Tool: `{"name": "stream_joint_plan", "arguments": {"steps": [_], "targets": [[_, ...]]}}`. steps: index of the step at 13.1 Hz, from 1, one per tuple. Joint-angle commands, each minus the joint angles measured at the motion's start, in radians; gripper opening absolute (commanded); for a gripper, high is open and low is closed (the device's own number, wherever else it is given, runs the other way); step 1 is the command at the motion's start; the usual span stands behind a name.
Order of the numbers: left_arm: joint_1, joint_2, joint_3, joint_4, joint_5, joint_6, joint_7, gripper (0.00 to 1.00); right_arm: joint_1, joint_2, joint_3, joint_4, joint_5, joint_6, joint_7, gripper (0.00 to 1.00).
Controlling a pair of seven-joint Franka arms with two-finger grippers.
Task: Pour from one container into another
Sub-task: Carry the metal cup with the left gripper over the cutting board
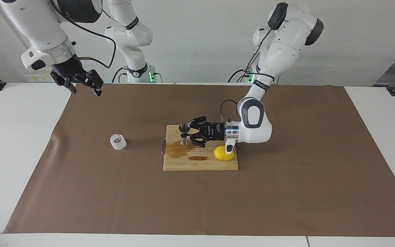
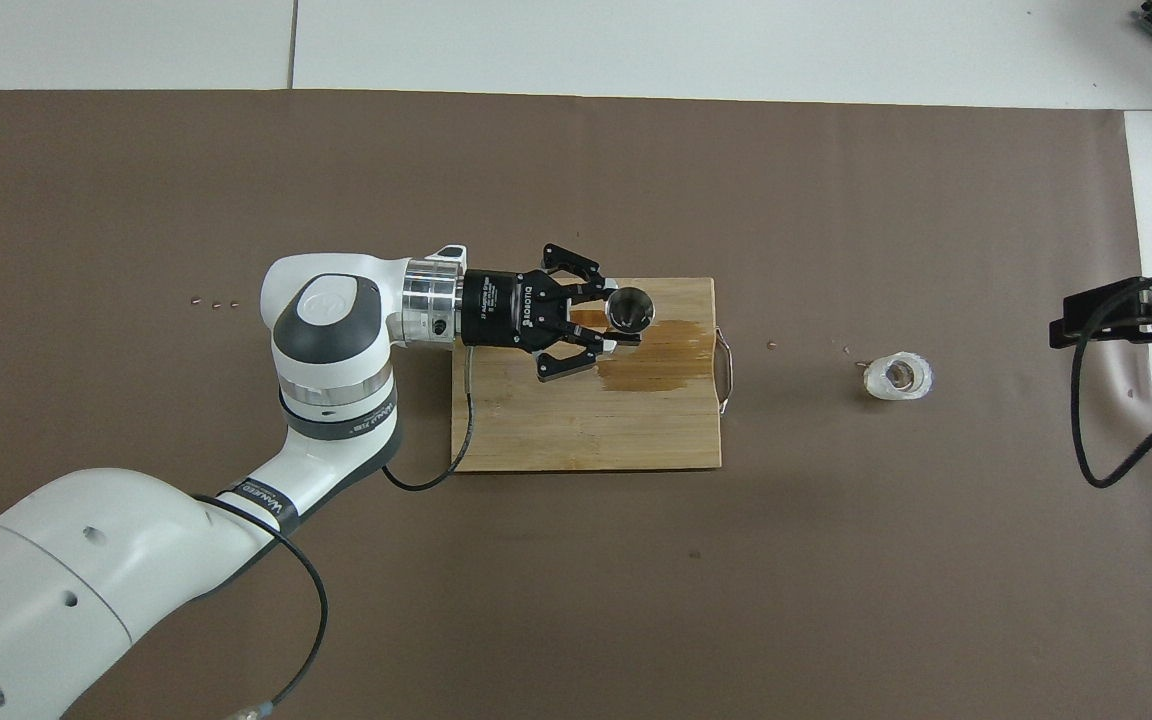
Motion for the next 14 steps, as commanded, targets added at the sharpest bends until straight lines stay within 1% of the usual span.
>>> {"name": "stream_joint_plan", "arguments": {"steps": [1,4,7,8,10,12,13,14], "targets": [[-0.015,-0.005,0.019,-0.012,0.001,0.015,0.035,0.00,-0.002,-0.021,0.004,-0.022,-0.008,-0.005,0.014,1.00],[0.001,-0.020,0.019,-0.037,0.001,-0.002,0.029,0.00,-0.002,-0.021,0.004,-0.022,-0.007,-0.006,0.013,1.00],[0.011,-0.071,0.017,-0.090,-0.008,-0.009,0.028,0.00,-0.002,-0.021,0.004,-0.022,-0.008,-0.005,0.013,1.00],[0.017,-0.097,0.019,-0.116,-0.031,-0.014,0.023,0.00,-0.002,-0.021,0.004,-0.022,-0.008,-0.006,0.014,1.00],[0.021,-0.158,0.019,-0.179,-0.083,-0.022,0.019,0.00,-0.002,-0.021,0.004,-0.022,-0.008,-0.006,0.014,1.00],[0.005,-0.186,0.019,-0.237,-0.157,-0.019,0.032,0.00,-0.002,-0.021,0.004,-0.022,-0.008,-0.006,0.014,1.00],[-0.009,-0.197,0.020,-0.262,-0.216,-0.013,0.034,0.00,-0.002,-0.021,0.004,-0.022,-0.008,-0.006,0.014,1.00],[-0.021,-0.209,0.023,-0.290,-0.300,-0.008,0.048,0.00,-0.002,-0.021,0.004,-0.022,-0.008,-0.006,0.013,1.00]]}}
